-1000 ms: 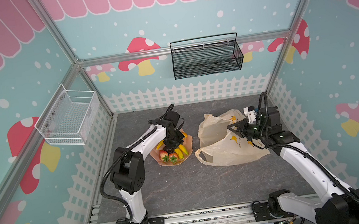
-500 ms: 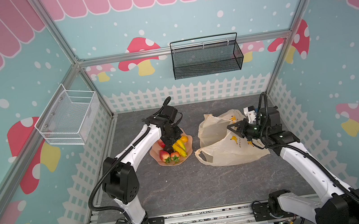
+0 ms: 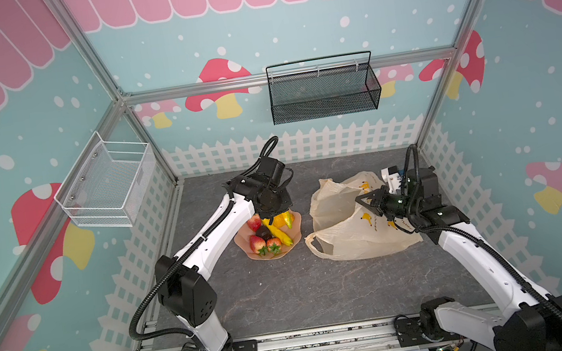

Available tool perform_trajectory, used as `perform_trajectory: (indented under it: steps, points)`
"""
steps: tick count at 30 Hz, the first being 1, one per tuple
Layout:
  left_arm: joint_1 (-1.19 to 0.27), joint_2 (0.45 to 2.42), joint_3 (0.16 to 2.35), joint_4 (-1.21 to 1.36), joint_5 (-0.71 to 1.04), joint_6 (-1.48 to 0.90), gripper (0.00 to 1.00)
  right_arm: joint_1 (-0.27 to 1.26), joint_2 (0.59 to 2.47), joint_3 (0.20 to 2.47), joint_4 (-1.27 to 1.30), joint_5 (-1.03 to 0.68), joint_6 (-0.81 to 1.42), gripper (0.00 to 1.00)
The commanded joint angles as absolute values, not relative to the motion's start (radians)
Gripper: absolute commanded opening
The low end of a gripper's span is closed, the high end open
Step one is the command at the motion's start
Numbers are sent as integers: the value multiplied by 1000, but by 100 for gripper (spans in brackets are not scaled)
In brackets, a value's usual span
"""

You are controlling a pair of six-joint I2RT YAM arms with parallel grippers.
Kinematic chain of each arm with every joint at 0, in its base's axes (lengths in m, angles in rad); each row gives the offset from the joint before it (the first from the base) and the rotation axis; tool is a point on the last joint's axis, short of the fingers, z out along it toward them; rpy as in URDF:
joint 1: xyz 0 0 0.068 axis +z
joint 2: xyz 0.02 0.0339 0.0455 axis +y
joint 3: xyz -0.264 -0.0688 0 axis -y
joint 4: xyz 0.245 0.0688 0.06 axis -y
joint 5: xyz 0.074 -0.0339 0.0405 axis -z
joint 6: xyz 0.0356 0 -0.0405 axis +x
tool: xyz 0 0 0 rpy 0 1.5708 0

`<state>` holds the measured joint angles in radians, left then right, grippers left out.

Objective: Place the fruits into the plastic bag
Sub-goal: 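Lift the banana out of the bowl with the left gripper, then carry the banana with the left gripper into the bag mouth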

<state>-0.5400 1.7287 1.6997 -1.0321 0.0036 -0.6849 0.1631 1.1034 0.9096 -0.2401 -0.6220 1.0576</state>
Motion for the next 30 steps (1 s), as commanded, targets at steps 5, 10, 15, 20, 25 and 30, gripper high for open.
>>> perform_trajectory:
  steps: [5, 10, 15, 20, 25, 30]
  points:
    - [-556, 1663, 1662, -980, 116, -363, 14, 160, 1094, 893, -253, -628, 1046, 0]
    - [-560, 1636, 1625, -973, 205, -165, 7, 161, 1092, 893, -256, -626, 1044, 0]
    - [-564, 1612, 1585, -978, 238, -9, 2, 160, 1094, 894, -257, -626, 1043, 0]
    - [-566, 1574, 1539, -981, 267, 128, 1, 160, 1098, 895, -257, -626, 1041, 0]
    - [-579, 1533, 1496, -982, 280, 232, 0, 160, 1102, 894, -257, -626, 1040, 0]
    - [-612, 1526, 1459, -982, 284, 277, 0, 160, 1110, 894, -257, -627, 1037, 0]
